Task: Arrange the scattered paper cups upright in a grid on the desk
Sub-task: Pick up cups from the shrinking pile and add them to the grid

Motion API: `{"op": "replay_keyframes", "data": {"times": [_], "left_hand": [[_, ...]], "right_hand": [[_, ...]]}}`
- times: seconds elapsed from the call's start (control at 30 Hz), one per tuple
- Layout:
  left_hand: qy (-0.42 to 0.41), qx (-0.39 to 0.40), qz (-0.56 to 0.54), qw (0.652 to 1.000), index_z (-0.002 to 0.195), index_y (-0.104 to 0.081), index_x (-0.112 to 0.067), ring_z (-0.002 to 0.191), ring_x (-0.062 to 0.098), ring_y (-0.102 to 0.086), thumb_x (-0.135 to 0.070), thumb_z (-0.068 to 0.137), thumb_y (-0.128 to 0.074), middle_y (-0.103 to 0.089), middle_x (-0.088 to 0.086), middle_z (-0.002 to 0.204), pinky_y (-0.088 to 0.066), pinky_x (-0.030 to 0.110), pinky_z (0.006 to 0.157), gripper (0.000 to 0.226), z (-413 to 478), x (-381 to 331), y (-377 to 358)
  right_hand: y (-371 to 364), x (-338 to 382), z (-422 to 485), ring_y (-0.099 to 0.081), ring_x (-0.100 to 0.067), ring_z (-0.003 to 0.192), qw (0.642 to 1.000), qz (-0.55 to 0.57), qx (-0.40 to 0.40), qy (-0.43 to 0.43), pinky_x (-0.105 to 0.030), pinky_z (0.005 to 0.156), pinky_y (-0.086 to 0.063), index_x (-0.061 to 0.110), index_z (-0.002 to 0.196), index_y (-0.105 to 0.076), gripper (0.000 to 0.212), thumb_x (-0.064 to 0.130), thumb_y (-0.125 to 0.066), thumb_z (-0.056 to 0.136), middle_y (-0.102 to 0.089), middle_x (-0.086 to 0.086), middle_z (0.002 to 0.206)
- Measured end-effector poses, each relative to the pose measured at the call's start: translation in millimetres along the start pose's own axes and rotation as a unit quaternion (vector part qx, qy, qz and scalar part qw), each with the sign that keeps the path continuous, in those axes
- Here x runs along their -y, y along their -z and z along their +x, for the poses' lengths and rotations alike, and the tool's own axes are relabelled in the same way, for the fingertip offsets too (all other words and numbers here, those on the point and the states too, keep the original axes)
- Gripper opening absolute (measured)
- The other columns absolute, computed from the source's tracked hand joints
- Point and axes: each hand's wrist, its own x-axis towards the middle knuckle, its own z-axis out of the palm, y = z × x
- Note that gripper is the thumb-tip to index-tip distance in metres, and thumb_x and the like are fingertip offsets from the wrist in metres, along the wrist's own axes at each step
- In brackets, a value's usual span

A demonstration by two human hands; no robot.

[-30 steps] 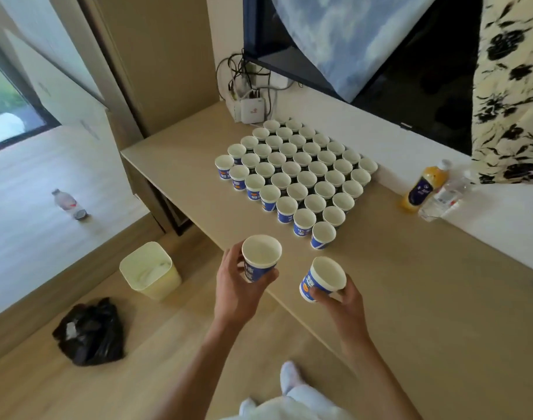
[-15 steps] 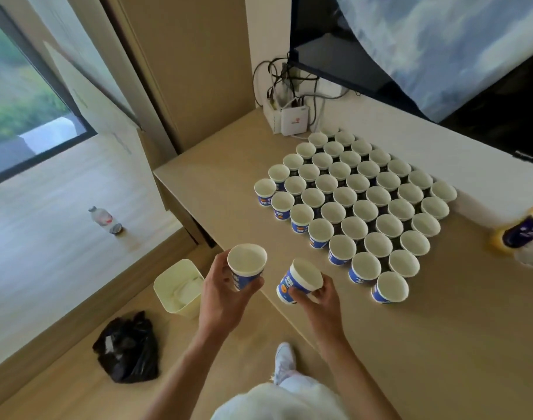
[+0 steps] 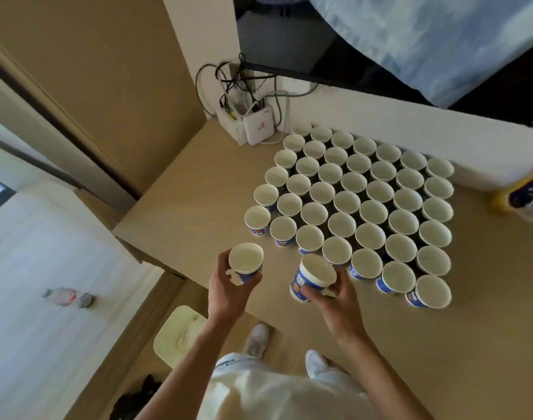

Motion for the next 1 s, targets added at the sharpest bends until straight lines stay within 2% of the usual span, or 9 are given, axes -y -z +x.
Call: {"op": "replay_keyframes", "data": {"times": [0.07, 0.13, 0.27, 0.37, 0.53, 0.63, 0.77, 0.9, 1.0], "left_hand": [[-0.001, 0.031, 0.008, 0.999, 0.117, -0.055, -0.034, 0.1, 0.003, -0.059, -0.028, 0.069, -0.092, -0.065, -0.023, 0.108, -0.049, 0.024, 0.076, 0.061, 23.7, 8.8, 1.8], [-0.007, 0.055, 0.013, 0.998, 0.117, -0.055, -0.031, 0.099, 0.008, -0.061, -0.027, 0.069, -0.092, -0.066, -0.018, 0.108, -0.05, 0.025, 0.075, 0.061, 44.3, 18.3, 2.2], [-0.027, 0.105, 0.034, 0.994, 0.119, -0.053, -0.024, 0.094, 0.017, -0.061, -0.02, 0.068, -0.091, -0.065, -0.013, 0.104, -0.055, 0.037, 0.077, 0.064, 75.7, 38.5, -1.8], [-0.036, 0.138, 0.039, 0.989, 0.121, -0.053, -0.02, 0.091, 0.02, -0.06, -0.011, 0.067, -0.088, -0.062, -0.011, 0.101, -0.057, 0.044, 0.077, 0.065, 90.8, 50.2, -4.6], [-0.04, 0.163, 0.027, 0.985, 0.118, -0.051, -0.03, 0.094, 0.023, -0.063, -0.014, 0.064, -0.086, -0.064, -0.008, 0.106, -0.058, 0.048, 0.079, 0.066, 108.7, 68.8, -8.0], [-0.041, 0.173, 0.022, 0.984, 0.118, -0.051, -0.034, 0.093, 0.027, -0.066, -0.019, 0.062, -0.085, -0.065, -0.008, 0.108, -0.058, 0.048, 0.079, 0.068, 115.8, 75.5, -11.8], [-0.045, 0.174, 0.024, 0.983, 0.123, -0.055, -0.024, 0.096, 0.028, -0.064, -0.013, 0.063, -0.087, -0.066, -0.003, 0.111, -0.056, 0.044, 0.079, 0.07, 121.6, 78.5, -18.8], [-0.043, 0.176, 0.031, 0.983, 0.122, -0.057, -0.016, 0.097, 0.029, -0.061, -0.009, 0.063, -0.086, -0.066, 0.003, 0.111, -0.05, 0.036, 0.078, 0.067, 126.3, 80.1, -24.2], [-0.049, 0.172, 0.029, 0.983, 0.121, -0.059, -0.013, 0.096, 0.028, -0.06, -0.008, 0.063, -0.087, -0.066, 0.005, 0.11, -0.043, 0.029, 0.075, 0.065, 128.4, 80.2, -26.4]], "right_hand": [[-13.1, -3.5, -1.1, -0.069, -0.007, 0.094, 0.999, 0.005, -0.043, 0.001, -0.017, 0.071, -0.053, 0.023, 0.116, -0.063, 0.064, 0.03, -0.086, 0.057, -0.074, 0.009, 0.104], [-25.9, -9.4, -2.6, -0.07, -0.007, 0.093, 0.996, 0.013, -0.086, -0.007, -0.018, 0.07, -0.054, 0.02, 0.115, -0.063, 0.059, 0.023, -0.085, 0.06, -0.073, 0.008, 0.103], [-48.8, -23.1, -7.6, -0.068, -0.003, 0.094, 0.989, 0.003, -0.146, -0.03, -0.017, 0.069, -0.054, 0.016, 0.115, -0.062, 0.06, 0.023, -0.088, 0.061, -0.071, 0.001, 0.108], [-59.1, -34.4, -10.6, -0.068, -0.002, 0.093, 0.983, -0.007, -0.177, -0.039, -0.015, 0.069, -0.053, 0.016, 0.115, -0.061, 0.052, 0.007, -0.089, 0.071, -0.07, 0.0, 0.109], [-73.7, -44.3, -14.8, -0.069, -0.012, 0.099, 0.975, -0.021, -0.215, -0.047, -0.019, 0.069, -0.056, 0.014, 0.116, -0.06, 0.053, 0.001, -0.086, 0.072, -0.069, -0.004, 0.111], [-80.9, -47.7, -15.8, -0.069, -0.012, 0.098, 0.973, -0.028, -0.224, -0.05, -0.018, 0.068, -0.056, 0.013, 0.116, -0.06, 0.052, -0.001, -0.086, 0.072, -0.068, -0.006, 0.112], [-91.7, -51.2, -17.4, -0.067, -0.02, 0.102, 0.974, -0.034, -0.22, -0.051, -0.017, 0.067, -0.055, 0.012, 0.115, -0.059, 0.053, -0.003, -0.086, 0.072, -0.067, -0.01, 0.113], [-100.6, -49.9, -20.6, -0.068, -0.015, 0.102, 0.974, -0.033, -0.216, -0.056, -0.018, 0.07, -0.055, 0.013, 0.118, -0.06, 0.064, 0.019, -0.087, 0.061, -0.068, -0.006, 0.114], [-103.3, -49.2, -21.5, -0.068, -0.008, 0.097, 0.973, -0.038, -0.218, -0.06, -0.018, 0.07, -0.054, 0.013, 0.118, -0.061, 0.064, 0.023, -0.084, 0.059, -0.069, -0.005, 0.113]]}}
